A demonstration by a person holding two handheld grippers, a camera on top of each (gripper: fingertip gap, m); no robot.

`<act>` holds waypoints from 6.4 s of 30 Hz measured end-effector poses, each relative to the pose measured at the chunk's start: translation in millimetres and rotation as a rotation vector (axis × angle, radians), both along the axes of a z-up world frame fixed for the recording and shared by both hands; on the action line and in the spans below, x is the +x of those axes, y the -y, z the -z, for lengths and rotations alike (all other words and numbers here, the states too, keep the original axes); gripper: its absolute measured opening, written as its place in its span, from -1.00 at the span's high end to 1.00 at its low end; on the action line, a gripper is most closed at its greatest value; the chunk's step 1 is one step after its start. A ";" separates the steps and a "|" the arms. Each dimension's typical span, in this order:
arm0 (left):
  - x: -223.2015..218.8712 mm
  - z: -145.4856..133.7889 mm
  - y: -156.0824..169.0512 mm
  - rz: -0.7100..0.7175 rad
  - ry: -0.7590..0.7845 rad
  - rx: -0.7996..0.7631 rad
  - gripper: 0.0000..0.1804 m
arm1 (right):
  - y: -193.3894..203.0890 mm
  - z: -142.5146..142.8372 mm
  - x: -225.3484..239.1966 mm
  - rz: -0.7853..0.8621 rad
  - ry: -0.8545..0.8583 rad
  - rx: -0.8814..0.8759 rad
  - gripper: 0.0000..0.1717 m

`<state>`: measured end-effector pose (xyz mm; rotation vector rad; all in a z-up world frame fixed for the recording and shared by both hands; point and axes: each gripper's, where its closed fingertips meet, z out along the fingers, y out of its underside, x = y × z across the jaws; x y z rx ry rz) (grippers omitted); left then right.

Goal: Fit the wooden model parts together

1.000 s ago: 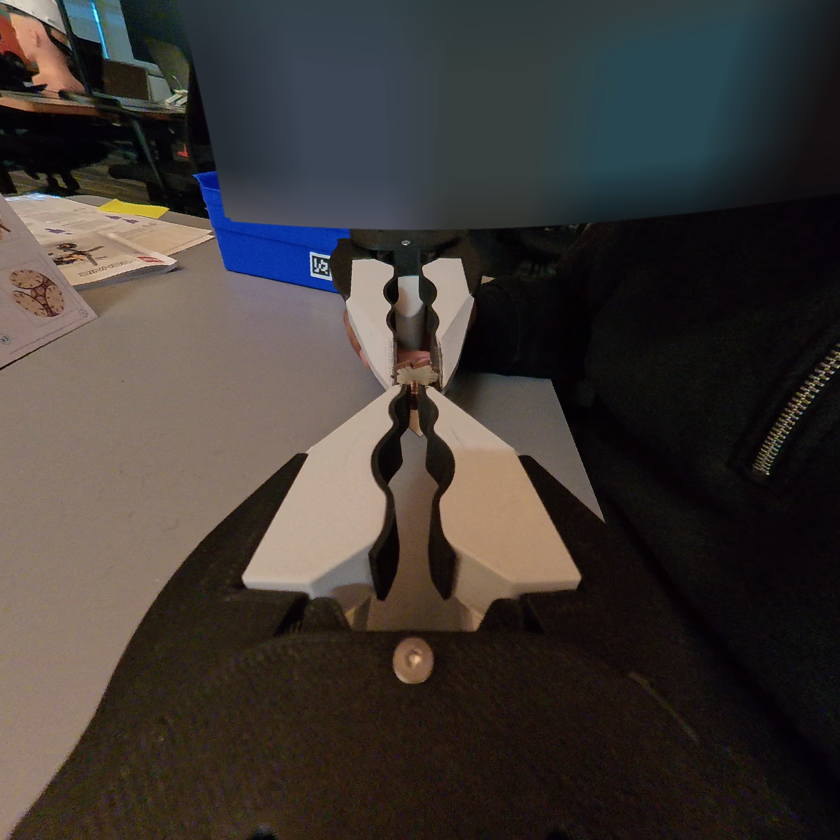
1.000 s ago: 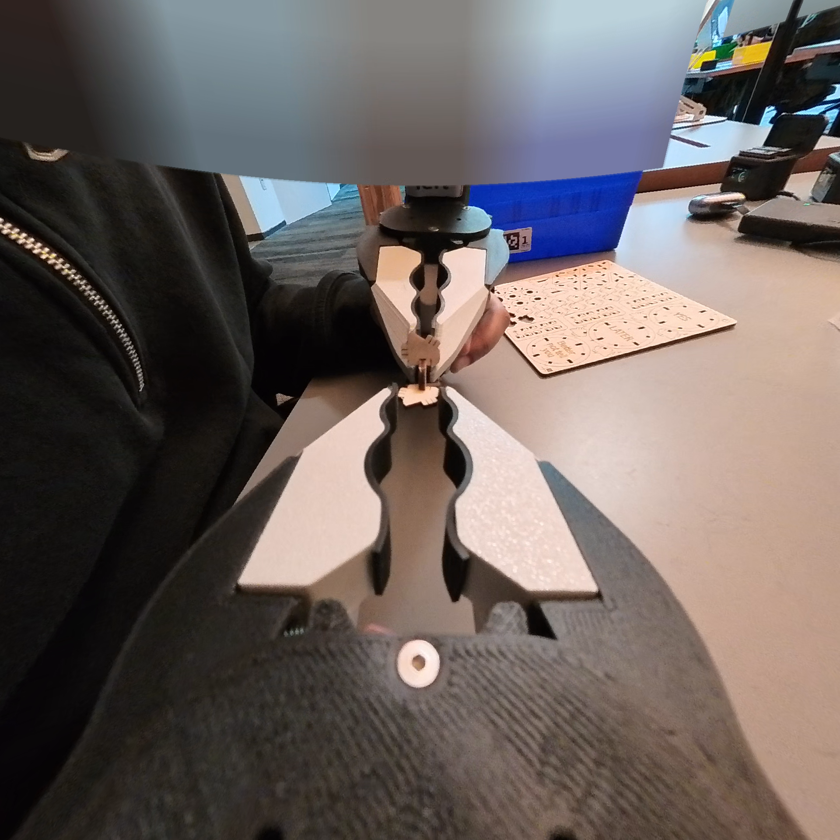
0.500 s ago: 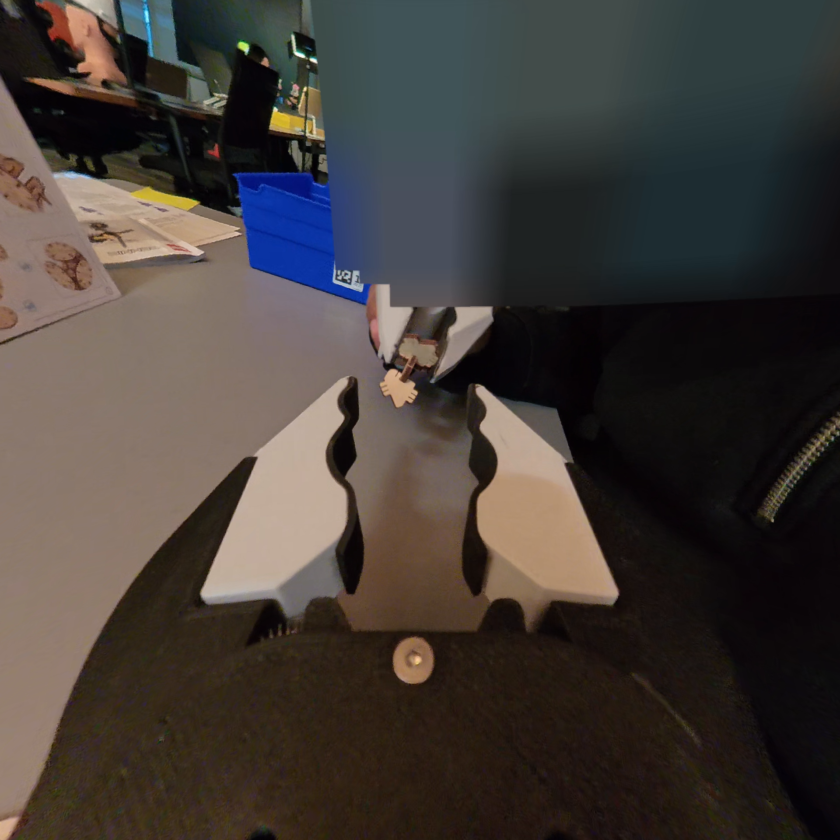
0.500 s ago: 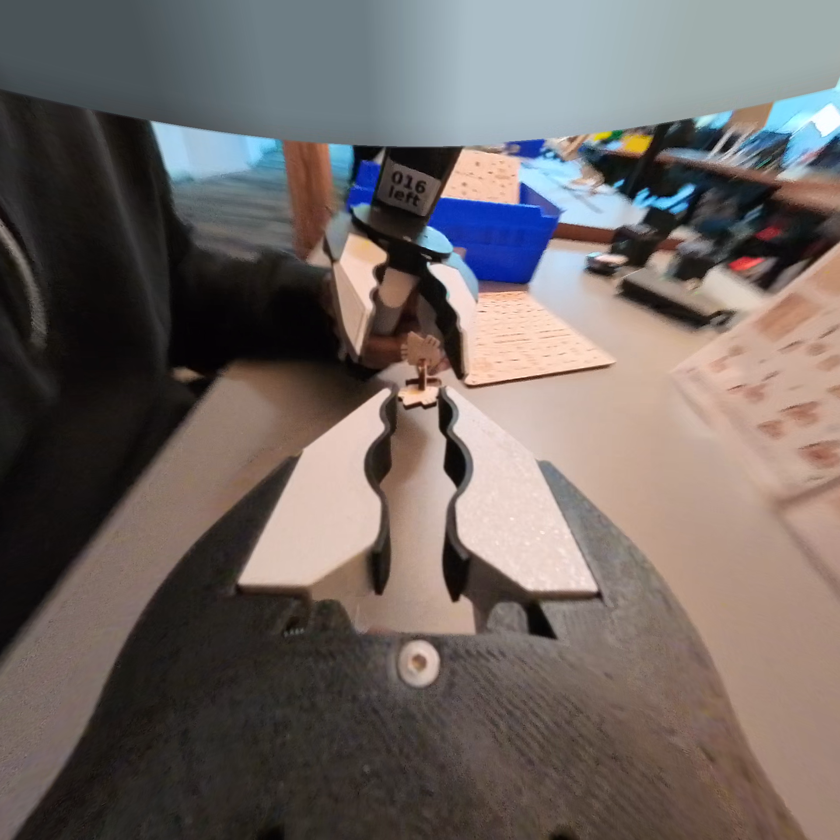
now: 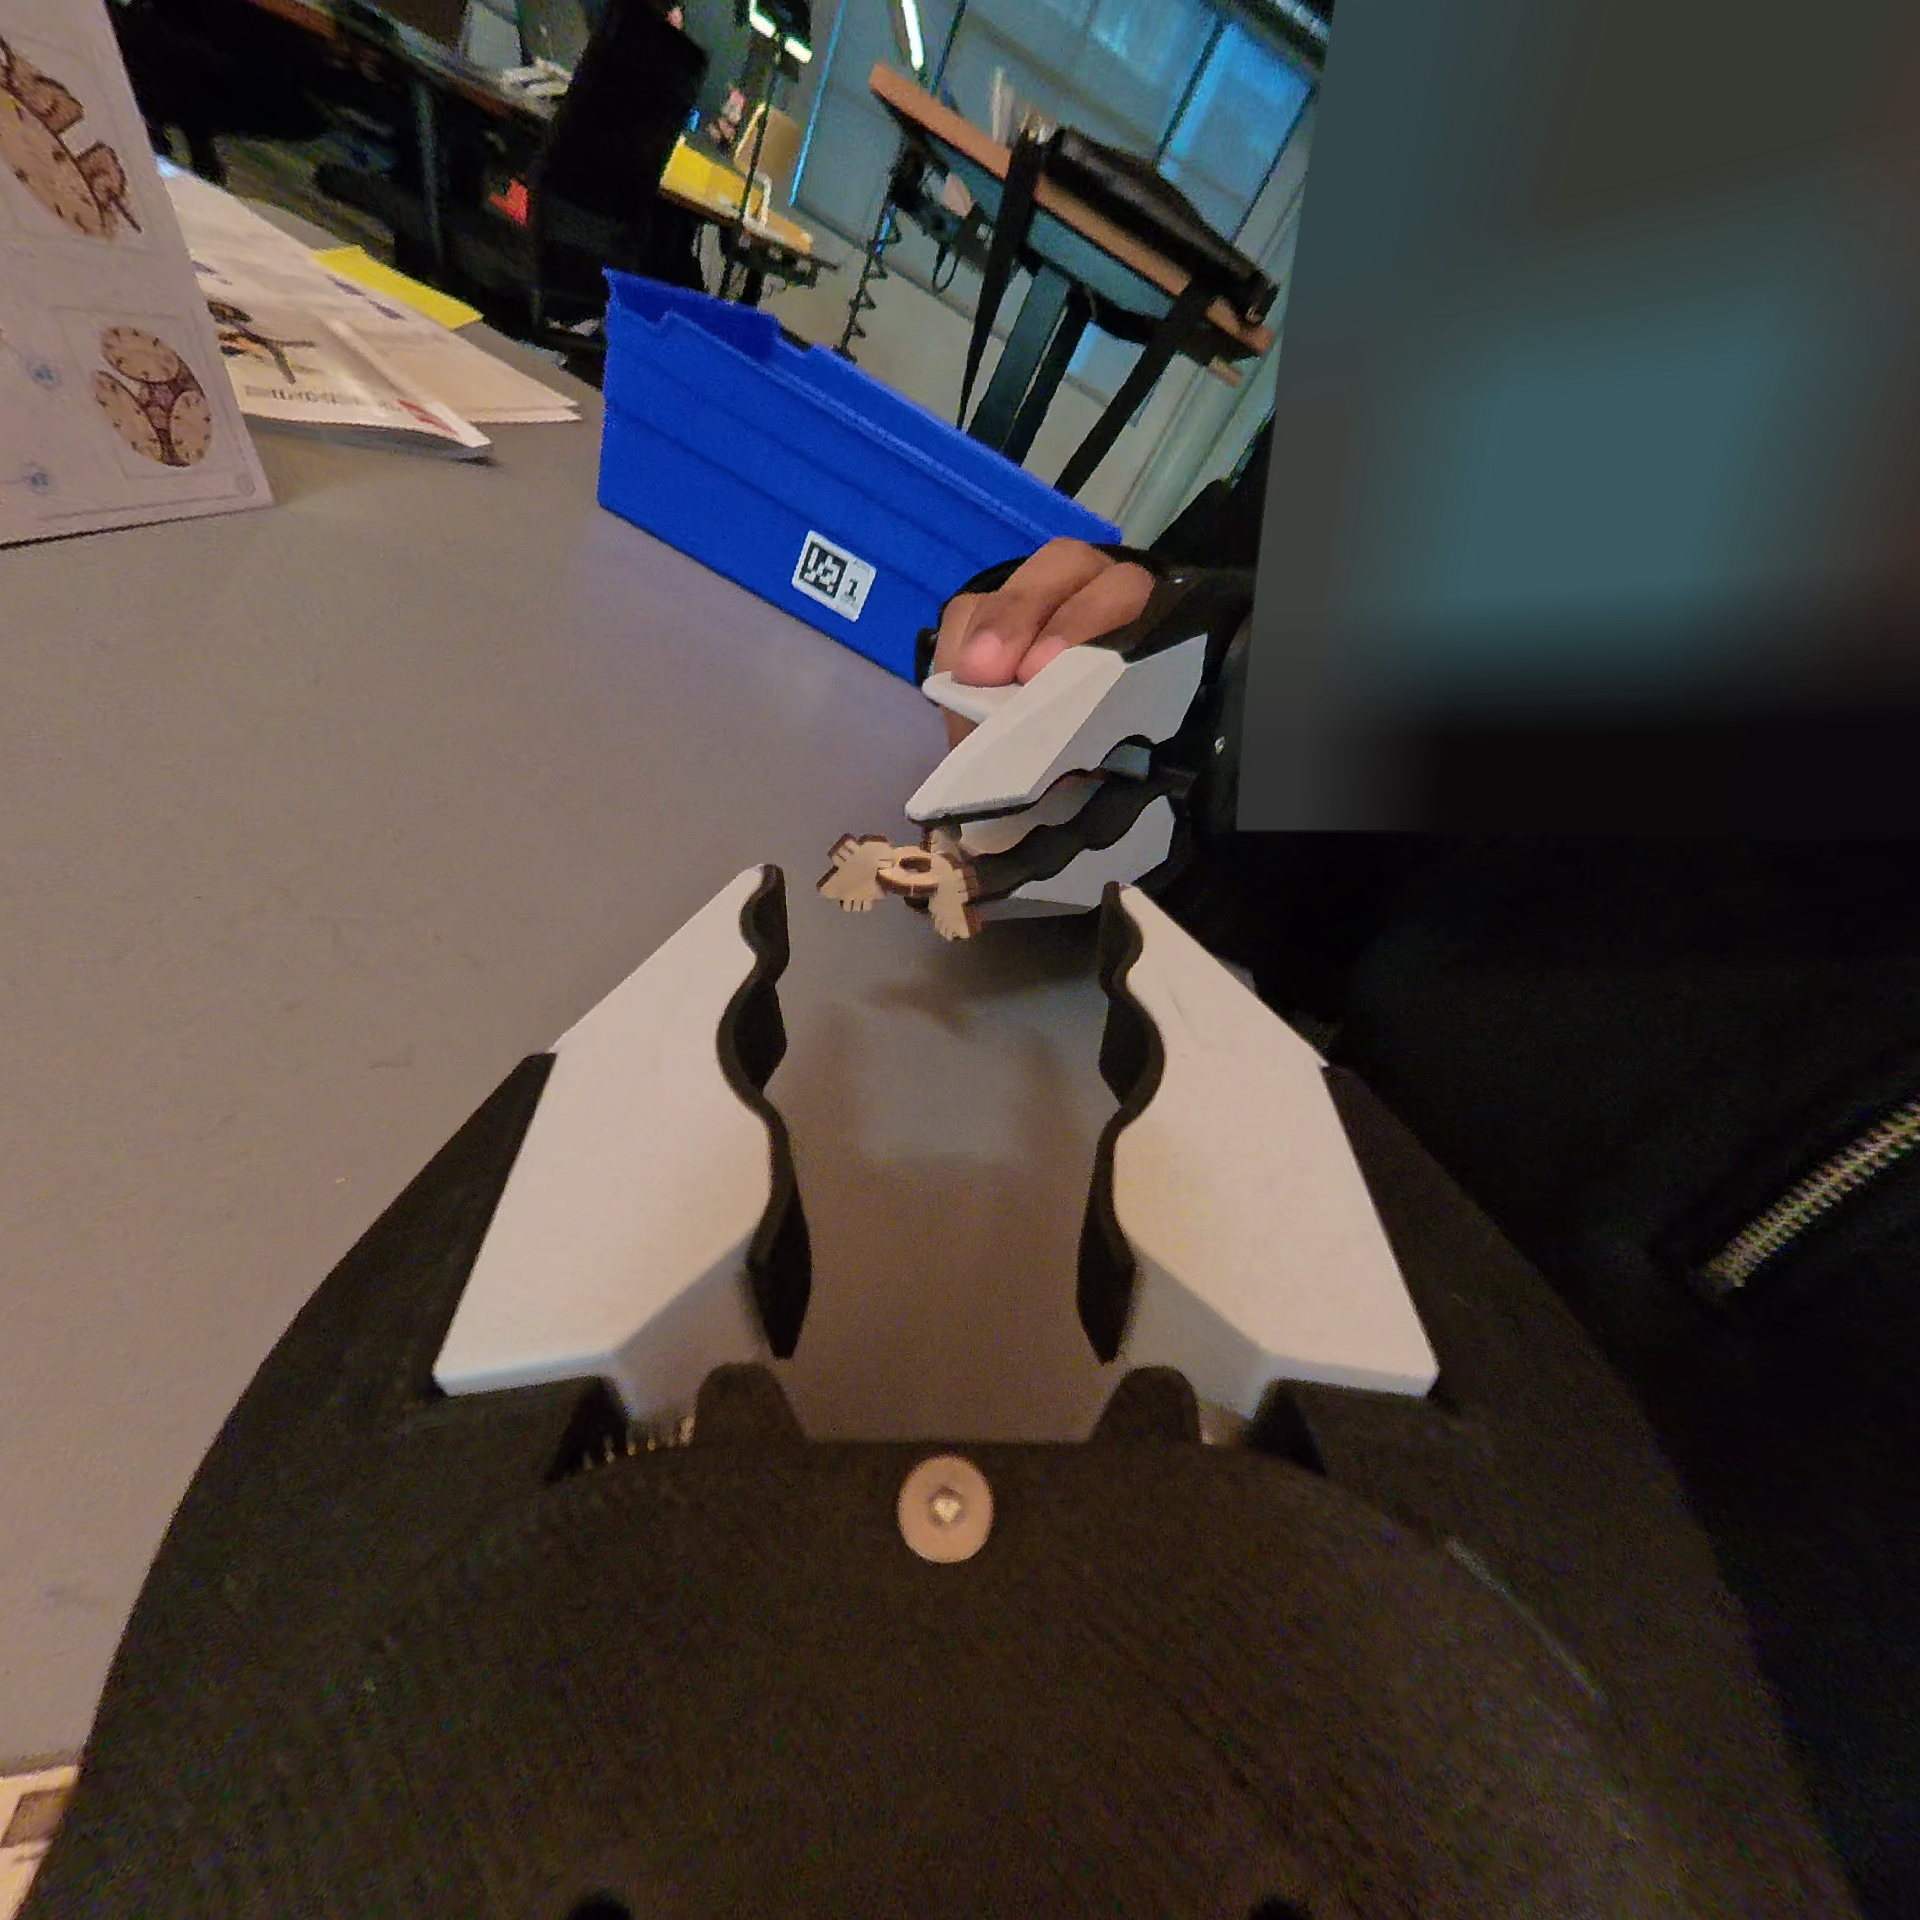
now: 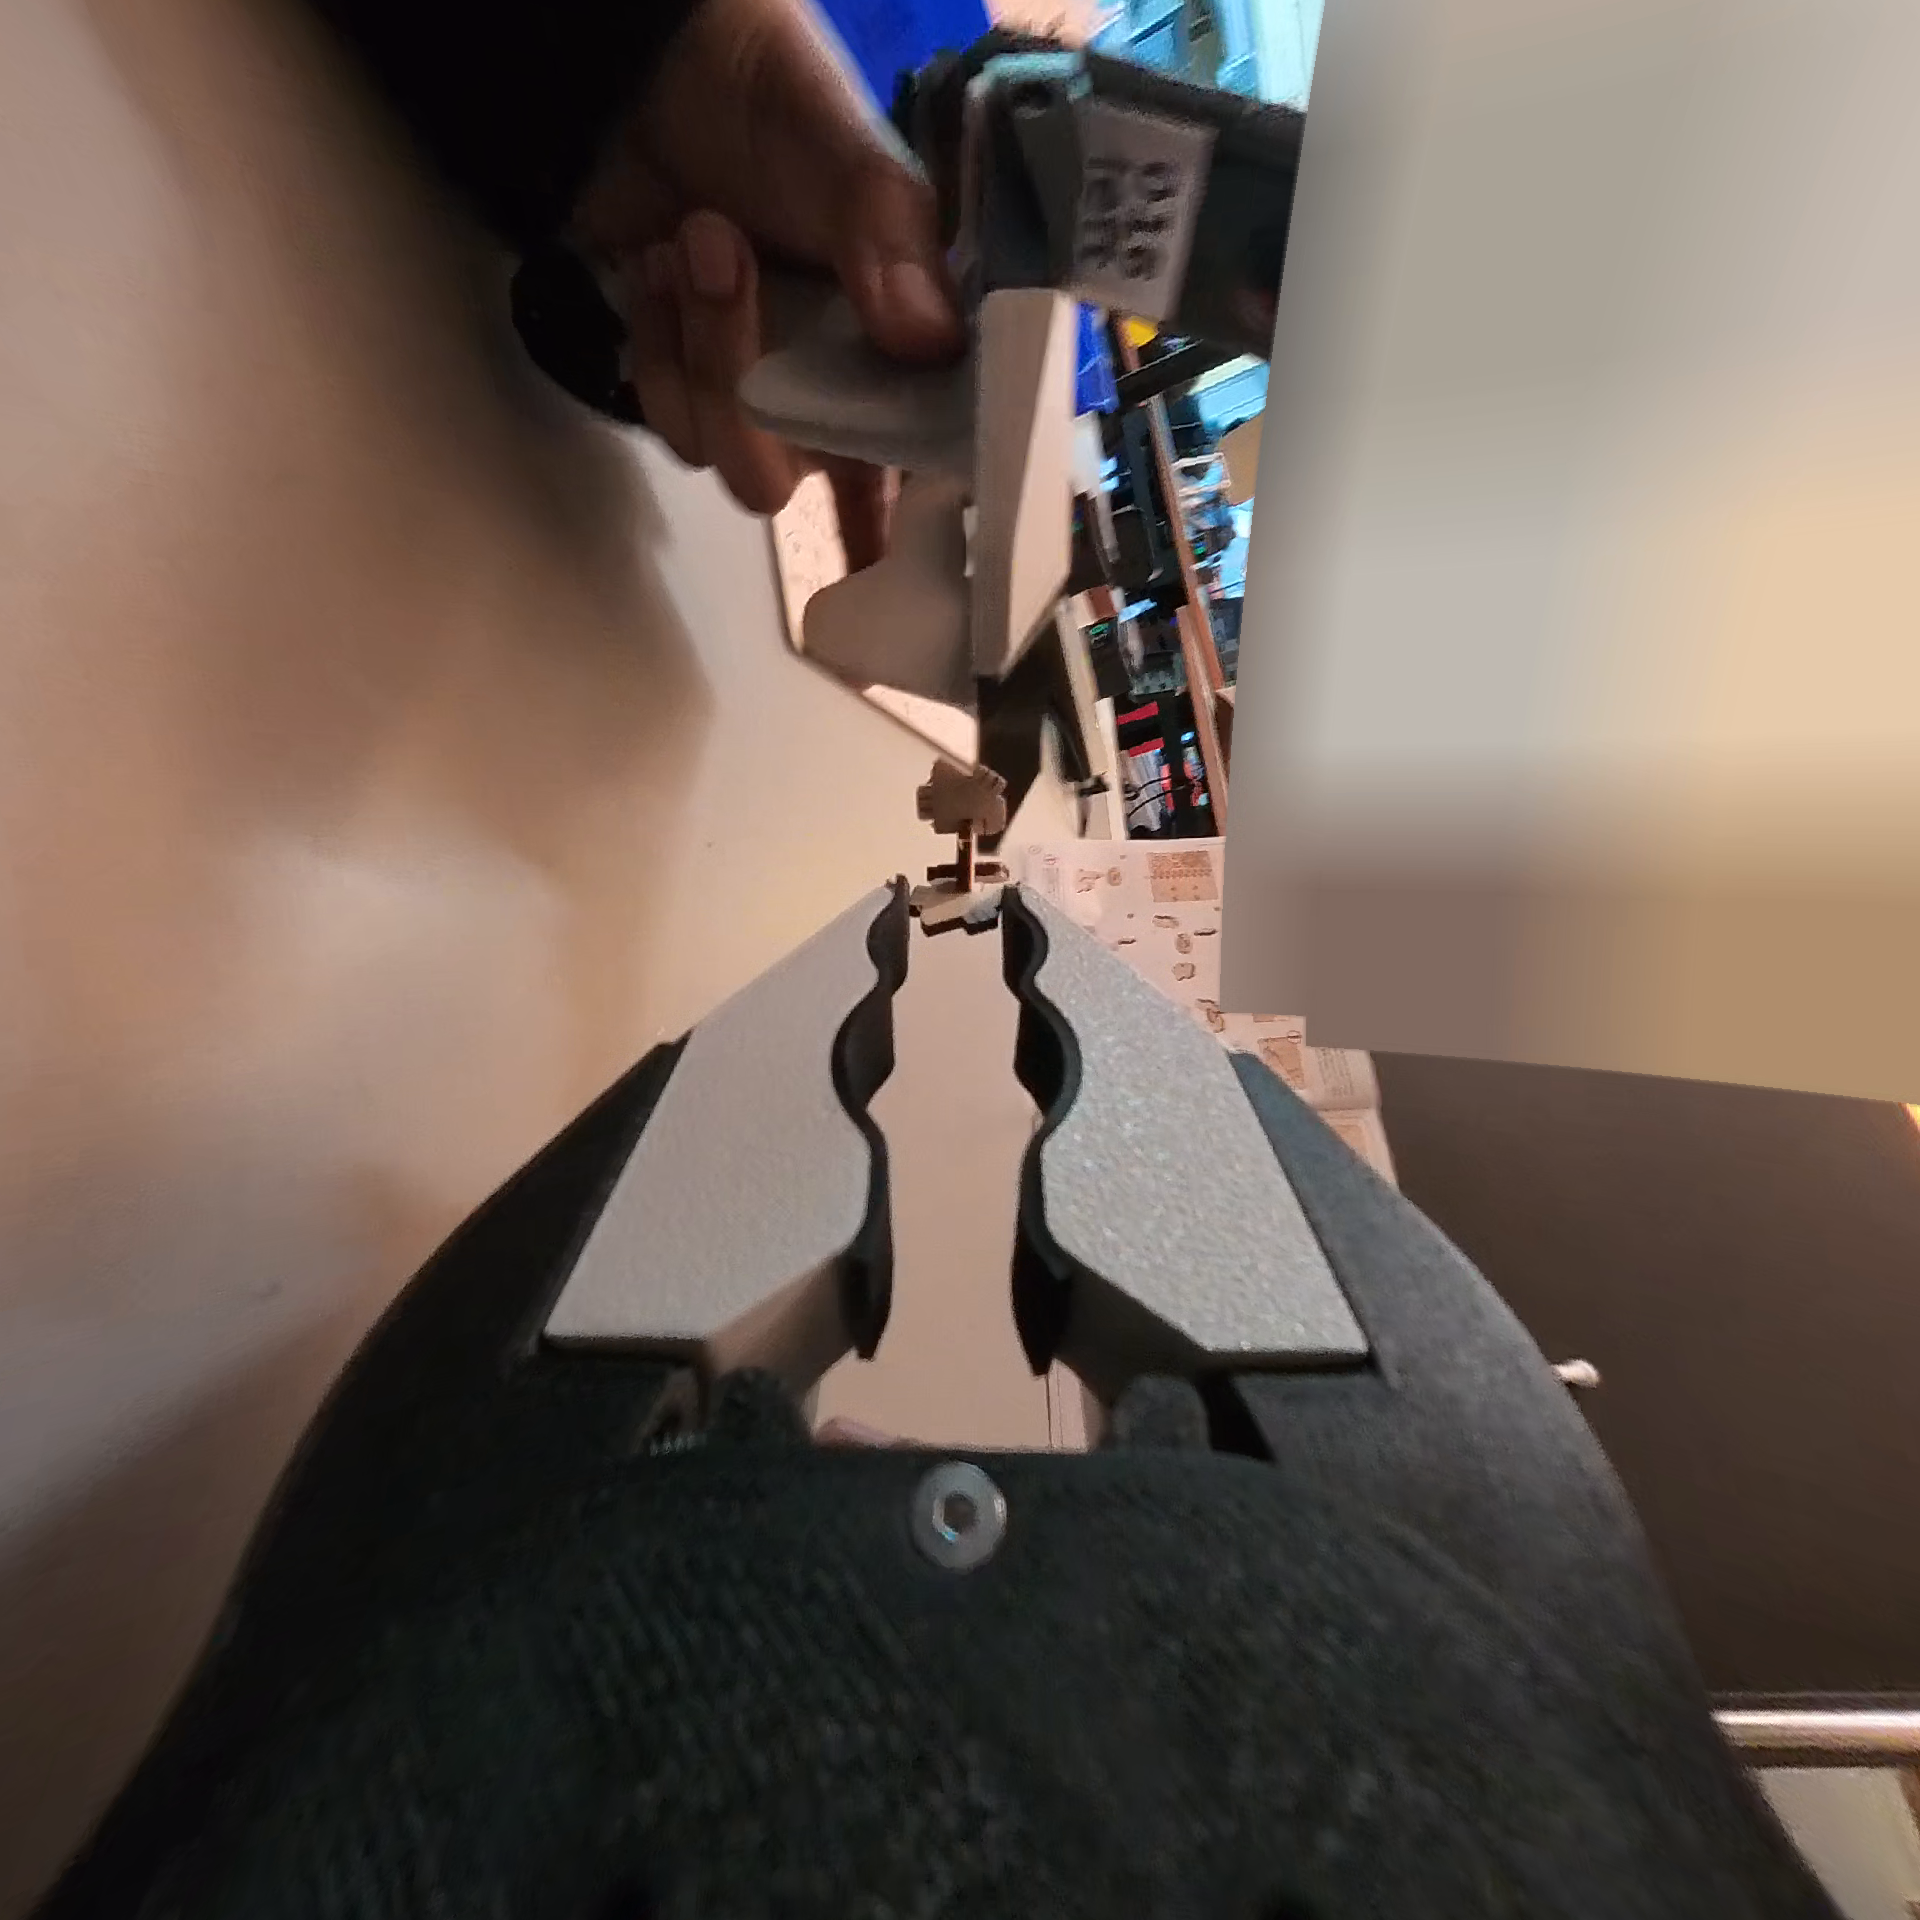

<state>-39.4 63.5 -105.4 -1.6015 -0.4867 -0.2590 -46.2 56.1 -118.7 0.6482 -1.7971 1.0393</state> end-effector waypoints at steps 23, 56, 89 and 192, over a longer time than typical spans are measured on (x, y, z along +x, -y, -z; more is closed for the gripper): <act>-25.1 26.6 6.5 -0.131 0.088 -0.127 0.54 | -28.5 24.2 -42.7 0.203 0.564 -0.108 0.68; -26.7 31.0 5.9 -0.130 0.129 -0.136 0.57 | -18.3 74.5 -28.5 0.289 0.942 0.071 0.95; -24.3 30.7 5.7 -0.106 0.170 -0.112 0.59 | -18.1 54.8 -35.8 0.263 0.873 -0.028 0.99; -38.9 13.8 13.3 -0.526 -1.142 -0.651 0.87 | -21.0 20.2 -36.6 0.050 2.212 -0.604 1.00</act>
